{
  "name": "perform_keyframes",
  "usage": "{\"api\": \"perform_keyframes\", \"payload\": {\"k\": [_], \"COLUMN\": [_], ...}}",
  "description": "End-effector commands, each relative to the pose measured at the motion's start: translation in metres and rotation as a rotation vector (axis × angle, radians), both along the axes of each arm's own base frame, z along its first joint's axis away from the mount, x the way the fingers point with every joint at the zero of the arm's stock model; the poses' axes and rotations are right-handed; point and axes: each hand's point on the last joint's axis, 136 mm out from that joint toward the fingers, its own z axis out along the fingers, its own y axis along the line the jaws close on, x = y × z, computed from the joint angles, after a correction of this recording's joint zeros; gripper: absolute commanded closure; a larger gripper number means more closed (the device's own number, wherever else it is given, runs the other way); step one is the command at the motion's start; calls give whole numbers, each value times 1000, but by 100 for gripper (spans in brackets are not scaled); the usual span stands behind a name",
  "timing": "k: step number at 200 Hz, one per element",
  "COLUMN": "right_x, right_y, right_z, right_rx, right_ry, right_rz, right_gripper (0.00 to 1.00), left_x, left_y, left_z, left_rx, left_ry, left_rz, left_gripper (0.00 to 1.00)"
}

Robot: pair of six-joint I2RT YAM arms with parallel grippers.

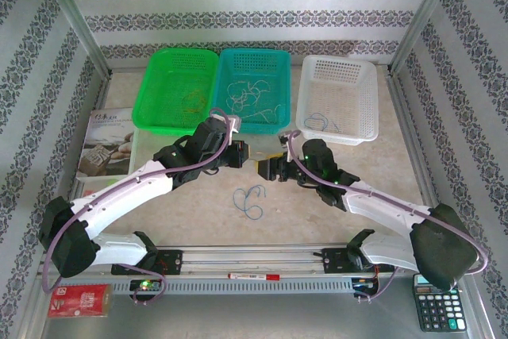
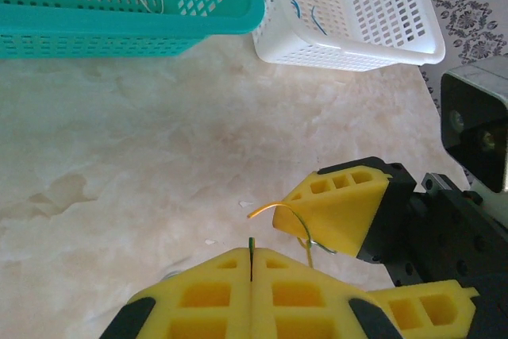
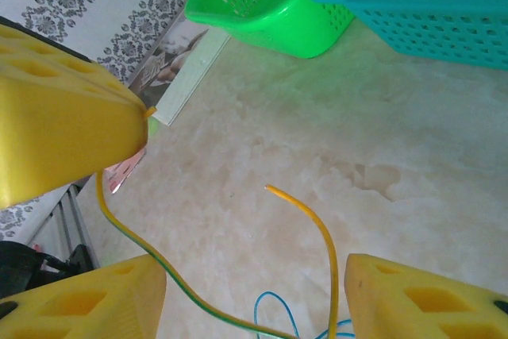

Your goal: Untangle the cables

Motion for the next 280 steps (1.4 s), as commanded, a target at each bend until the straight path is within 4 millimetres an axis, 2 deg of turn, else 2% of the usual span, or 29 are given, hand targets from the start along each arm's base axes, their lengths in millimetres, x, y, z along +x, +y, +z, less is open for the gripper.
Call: {"api": "perform_keyframes", "payload": {"k": [1,83,131,196,215,226,241,270,280], "right_x": [-2,6,2,-6,-7,-8,-10,-9,-6], "right_y": [-2,-14,-4,13,16,17,19,17,13], "right_z": [9,14,6,1,-1,0,-1,-2,-1], "right_rx": [42,63,88,101,101,104,106,105,105], "right_ry": [-15,-17,37,73,80,82,85,87,83], "right_rz": [13,-27,30,98,112,120,132,125,107], "right_gripper": [38,34,35,43,48,54,66,96,100], "left_x": [-4,-5,-5,-6,-6,-6,-5,-5,-4], "left_y": [-7,-9,-8,-7,-7,-7,-6,-4,-1], "left_z": [12,10,16,16,16,16,16,15,15], "left_rx": [-56,-68,-78,-80,-81,-80,-78,-72,-66], "left_ry": [-32,-28,-41,-45,-46,-47,-47,-52,-61], "left_rz": [-22,-28,-26,-22,-21,-23,-20,-14,-2], "left_gripper": [100,100,100,100,100,100,100,100,100]}}
